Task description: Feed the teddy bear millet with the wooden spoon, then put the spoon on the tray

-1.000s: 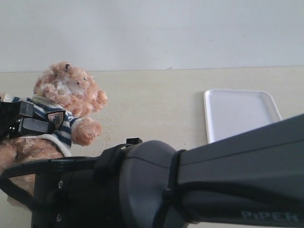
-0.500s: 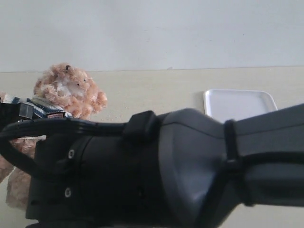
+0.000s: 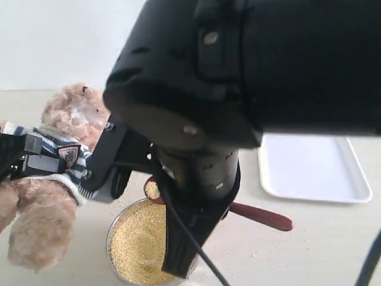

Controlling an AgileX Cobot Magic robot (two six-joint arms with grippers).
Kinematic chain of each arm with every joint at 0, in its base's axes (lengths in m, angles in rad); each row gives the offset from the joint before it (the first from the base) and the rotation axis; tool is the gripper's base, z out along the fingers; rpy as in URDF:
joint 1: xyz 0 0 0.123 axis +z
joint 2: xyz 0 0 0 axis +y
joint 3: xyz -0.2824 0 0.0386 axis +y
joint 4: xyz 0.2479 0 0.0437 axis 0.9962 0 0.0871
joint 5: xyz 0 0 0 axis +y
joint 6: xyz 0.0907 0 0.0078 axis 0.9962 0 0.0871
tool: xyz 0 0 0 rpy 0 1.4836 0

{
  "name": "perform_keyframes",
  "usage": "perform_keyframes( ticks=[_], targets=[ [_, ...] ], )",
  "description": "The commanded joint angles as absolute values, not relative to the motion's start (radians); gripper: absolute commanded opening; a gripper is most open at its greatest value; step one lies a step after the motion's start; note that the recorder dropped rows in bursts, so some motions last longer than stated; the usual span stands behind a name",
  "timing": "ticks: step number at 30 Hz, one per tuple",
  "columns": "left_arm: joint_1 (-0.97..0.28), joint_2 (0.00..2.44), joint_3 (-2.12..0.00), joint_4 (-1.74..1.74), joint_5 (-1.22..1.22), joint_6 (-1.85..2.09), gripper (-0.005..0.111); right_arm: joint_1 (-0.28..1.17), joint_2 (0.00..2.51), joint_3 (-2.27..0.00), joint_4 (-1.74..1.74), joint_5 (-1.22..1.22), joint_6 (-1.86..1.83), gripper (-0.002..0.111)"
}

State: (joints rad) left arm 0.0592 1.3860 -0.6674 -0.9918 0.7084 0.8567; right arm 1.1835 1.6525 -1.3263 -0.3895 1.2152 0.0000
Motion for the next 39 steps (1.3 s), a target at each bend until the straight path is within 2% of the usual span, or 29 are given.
perform_keyframes(
  ticks=[1,19,28,39],
  targets=[
    [0.060,1.386,-0.642,-1.003,0.671,0.842,0.005,1.145,1.638,-1.388,-0.361,1.221,-0.011,0.000],
    [0.060,1.386,-0.642,-1.013,0.700,0.842,0.005,1.144,1.638,-1.705,-0.348,1.221,-0.044,0.000],
    [0.060,1.386,-0.642,-1.013,0.681,0.842,0.005,1.081,1.727,-1.771,-0.352,1.221,-0.064,0.000],
    [0.060,1.386,-0.642,-1.013,0.669,0.842,0.005,1.078,1.809,-1.777,-0.344,1.211,-0.096,0.000]
  ],
)
